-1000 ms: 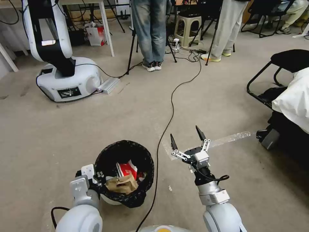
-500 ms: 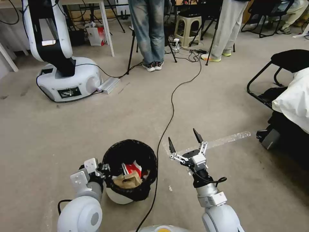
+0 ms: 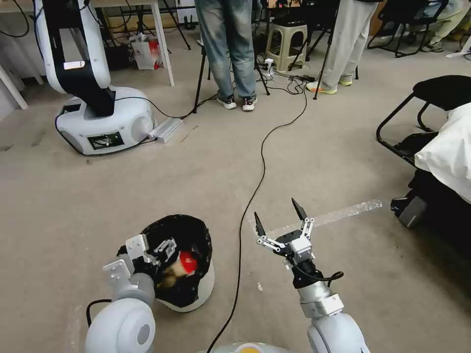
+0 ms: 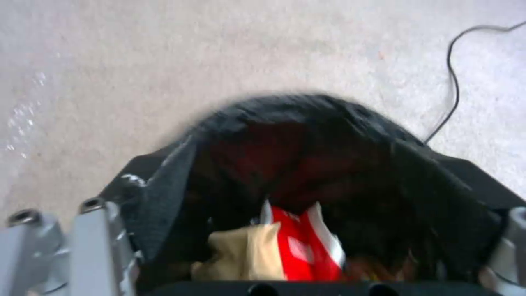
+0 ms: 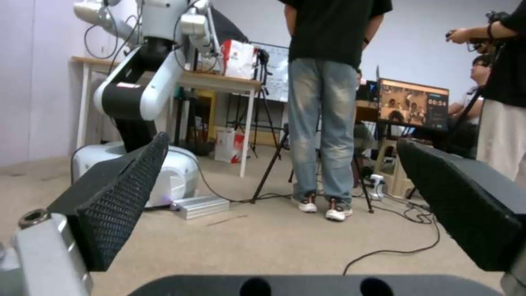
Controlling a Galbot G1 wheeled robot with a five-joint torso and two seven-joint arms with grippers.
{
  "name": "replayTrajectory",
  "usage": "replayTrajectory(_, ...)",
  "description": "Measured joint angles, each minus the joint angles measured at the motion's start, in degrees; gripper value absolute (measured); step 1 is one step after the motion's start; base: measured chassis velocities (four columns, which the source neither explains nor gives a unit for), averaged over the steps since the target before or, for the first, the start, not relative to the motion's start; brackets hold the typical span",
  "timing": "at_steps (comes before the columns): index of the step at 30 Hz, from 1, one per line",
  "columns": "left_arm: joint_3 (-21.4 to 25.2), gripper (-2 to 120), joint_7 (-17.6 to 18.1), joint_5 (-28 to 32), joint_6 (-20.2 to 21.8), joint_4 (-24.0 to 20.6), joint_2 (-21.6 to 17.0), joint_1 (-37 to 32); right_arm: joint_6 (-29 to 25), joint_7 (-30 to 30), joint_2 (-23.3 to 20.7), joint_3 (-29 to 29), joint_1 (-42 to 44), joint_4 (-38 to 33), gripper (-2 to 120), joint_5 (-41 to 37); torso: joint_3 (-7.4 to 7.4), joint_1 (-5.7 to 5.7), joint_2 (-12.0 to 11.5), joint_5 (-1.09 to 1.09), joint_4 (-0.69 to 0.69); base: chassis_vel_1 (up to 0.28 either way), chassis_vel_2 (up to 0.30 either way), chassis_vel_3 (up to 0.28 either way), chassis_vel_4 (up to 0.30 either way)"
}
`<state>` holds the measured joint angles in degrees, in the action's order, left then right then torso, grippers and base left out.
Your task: Pick up the trash bin, then pick up the garbage from the floor and place it into the trash bin.
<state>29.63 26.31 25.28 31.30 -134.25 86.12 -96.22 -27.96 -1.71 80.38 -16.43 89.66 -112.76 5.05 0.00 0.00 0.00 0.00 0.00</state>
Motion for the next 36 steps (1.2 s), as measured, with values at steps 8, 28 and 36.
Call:
replayTrajectory(8,-1.7,95,-2.3,-11.1,-12.5,-1.6,0.4,-6.4,0.7,2.4,0.8,0.4,0.3,-1.2,100,-0.8,0.0,0.0,0.0,-0.01,0.0,0.0,0.0,0.0,0.0)
replayTrajectory(28,-2.0,100,-9.2,-33.9,-58.8,15.2,2.5,-17.4,5.7,5.6,3.0,1.2,2.1,-3.5,100,1.4,0.0,0.0,0.0,0.0,0.0,0.0,0.0,0.0,0.0)
replayTrajectory(36,-2.0,100,-9.1,-33.8,-58.5,15.3,2.5,-17.3,5.7,5.6,3.0,1.2,2.1,-3.5,100,1.5,0.0,0.0,0.0,0.0,0.0,0.0,0.0,0.0,0.0)
